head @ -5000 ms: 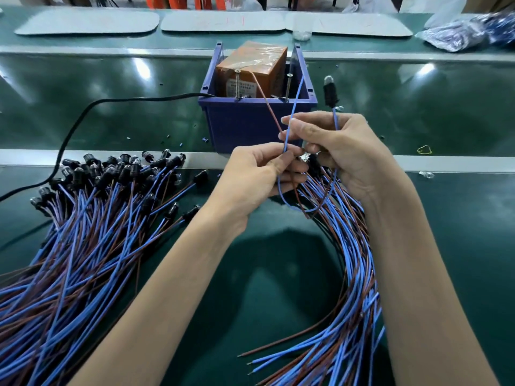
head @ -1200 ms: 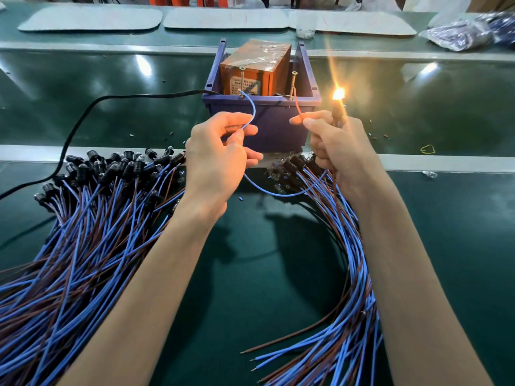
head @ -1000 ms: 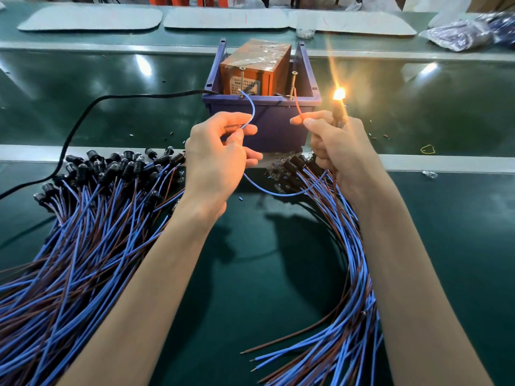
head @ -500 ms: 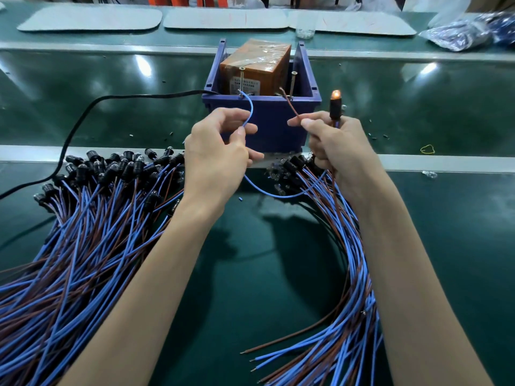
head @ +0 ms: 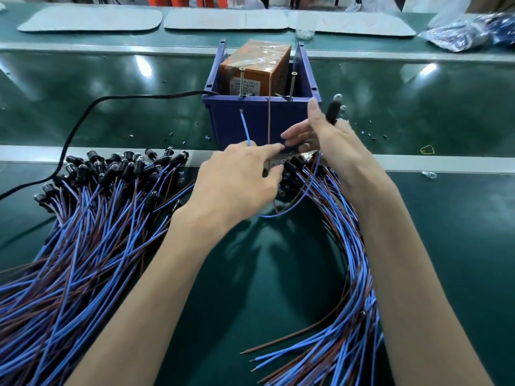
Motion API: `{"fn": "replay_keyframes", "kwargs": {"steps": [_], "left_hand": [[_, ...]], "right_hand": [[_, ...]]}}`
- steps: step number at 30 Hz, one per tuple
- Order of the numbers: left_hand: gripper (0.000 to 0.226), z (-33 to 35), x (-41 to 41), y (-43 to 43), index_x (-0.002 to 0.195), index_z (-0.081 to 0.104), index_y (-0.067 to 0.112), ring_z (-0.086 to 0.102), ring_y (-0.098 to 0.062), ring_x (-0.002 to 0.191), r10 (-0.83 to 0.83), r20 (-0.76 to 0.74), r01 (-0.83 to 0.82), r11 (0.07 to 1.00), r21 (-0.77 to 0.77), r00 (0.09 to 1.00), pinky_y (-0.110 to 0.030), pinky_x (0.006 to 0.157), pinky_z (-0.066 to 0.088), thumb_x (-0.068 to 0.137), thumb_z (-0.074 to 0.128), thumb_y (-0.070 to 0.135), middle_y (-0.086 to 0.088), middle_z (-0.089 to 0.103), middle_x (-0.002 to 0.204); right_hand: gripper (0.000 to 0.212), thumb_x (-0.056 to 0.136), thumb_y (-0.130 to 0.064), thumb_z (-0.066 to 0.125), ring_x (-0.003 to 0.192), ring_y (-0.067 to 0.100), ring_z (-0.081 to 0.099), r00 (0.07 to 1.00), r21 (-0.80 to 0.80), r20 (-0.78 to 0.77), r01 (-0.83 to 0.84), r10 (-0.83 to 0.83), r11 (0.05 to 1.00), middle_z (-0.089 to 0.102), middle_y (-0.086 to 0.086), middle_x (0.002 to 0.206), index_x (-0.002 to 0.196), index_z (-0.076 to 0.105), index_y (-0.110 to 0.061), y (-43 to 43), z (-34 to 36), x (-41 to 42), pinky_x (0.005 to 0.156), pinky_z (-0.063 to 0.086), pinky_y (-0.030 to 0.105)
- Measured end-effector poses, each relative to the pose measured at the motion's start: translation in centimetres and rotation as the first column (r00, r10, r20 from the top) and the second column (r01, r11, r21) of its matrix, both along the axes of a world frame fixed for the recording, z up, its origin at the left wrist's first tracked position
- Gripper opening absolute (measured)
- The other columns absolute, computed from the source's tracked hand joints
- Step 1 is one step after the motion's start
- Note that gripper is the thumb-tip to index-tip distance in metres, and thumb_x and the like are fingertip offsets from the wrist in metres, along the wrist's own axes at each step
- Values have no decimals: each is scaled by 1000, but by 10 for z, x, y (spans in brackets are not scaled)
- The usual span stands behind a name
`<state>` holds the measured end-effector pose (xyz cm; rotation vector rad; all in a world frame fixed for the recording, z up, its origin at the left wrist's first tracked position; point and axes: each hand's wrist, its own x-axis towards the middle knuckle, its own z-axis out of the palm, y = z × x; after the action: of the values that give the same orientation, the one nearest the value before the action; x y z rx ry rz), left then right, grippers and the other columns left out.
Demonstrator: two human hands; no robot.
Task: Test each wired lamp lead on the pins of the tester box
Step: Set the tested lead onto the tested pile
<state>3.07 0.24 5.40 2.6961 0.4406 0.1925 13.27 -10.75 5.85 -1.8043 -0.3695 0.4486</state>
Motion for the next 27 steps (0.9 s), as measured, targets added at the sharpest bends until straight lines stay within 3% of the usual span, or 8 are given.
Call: {"fn": "replay_keyframes", "kwargs": {"steps": [3, 6, 10, 14, 16, 18, 21, 27], "left_hand": [[35, -4, 1, 2, 121, 61, 38, 56, -28, 110, 4, -110, 6, 996, 94, 994, -38, 87, 45, 92, 46, 52, -1, 60, 114], [38, -5, -1, 3, 103, 66, 28, 57, -31, 97, 18, -248, 27, 984, 177, 969, -33, 72, 37, 92, 44, 57, -3, 62, 105], [40, 3, -6, -2, 95, 53, 25, 44, -27, 83, -4, -359, 87, 973, 214, 933, -33, 71, 31, 92, 39, 63, 2, 43, 77], [47, 15, -14, -13, 82, 38, 20, 48, -28, 88, -56, -421, 181, 948, 262, 905, -33, 71, 32, 91, 34, 67, 0, 40, 75], [52, 23, -20, -19, 77, 41, 17, 53, -21, 82, -128, -455, 238, 952, 193, 881, -32, 70, 39, 90, 37, 67, 5, 51, 66], [52, 29, -24, -25, 87, 58, 17, 63, -9, 75, -223, -496, 292, 954, 65, 839, -26, 67, 47, 89, 41, 66, 7, 67, 55], [53, 35, -31, -33, 91, 59, 17, 58, 6, 55, -335, -528, 364, 930, -52, 780, -18, 62, 47, 88, 41, 67, 15, 67, 53], [55, 43, -39, -31, 89, 68, 15, 54, 10, 42, -449, -651, 440, 877, -191, 612, -20, 60, 44, 91, 42, 64, 13, 67, 53]], "right_hand": [[73, 100, -56, 19, 46, -7, 51, 998, 10, -10, 69, -69, 998, 67, -6, 62, 69, 70, -15, -3, 1, 2, 55, 37, 16], [77, 100, -58, 17, 36, -1, 46, 986, 92, -73, 155, -149, 984, 61, -2, 51, 68, 68, -9, -7, 0, 5, 39, 34, 10], [68, 100, -55, 27, 34, 2, 44, 973, 101, -92, 221, -212, 970, 63, -3, 48, 68, 66, -9, -12, -2, 10, 38, 35, 10], [60, 101, -50, 33, 37, 1, 50, 969, 114, -75, 241, -234, 964, 63, -4, 47, 69, 63, -9, -14, -4, 10, 39, 38, 10], [60, 101, -49, 34, 35, 2, 46, 964, 134, -70, 262, -255, 956, 56, -5, 41, 66, 62, -8, -14, -5, 10, 39, 37, 10], [62, 101, -48, 34, 32, 3, 40, 963, 131, -70, 269, -262, 954, 50, -6, 39, 64, 61, -8, -14, -6, 10, 37, 34, 11], [64, 102, -49, 31, 31, 3, 34, 963, 89, -54, 267, -263, 960, 44, -5, 38, 62, 59, -8, -13, -8, 11, 36, 29, 12], [59, 102, -46, 34, 26, 2, 28, 940, 30, -41, 339, -338, 940, 37, -10, 31, 58, 53, -13, -28, -12, 27, 30, 19, 13]]}}
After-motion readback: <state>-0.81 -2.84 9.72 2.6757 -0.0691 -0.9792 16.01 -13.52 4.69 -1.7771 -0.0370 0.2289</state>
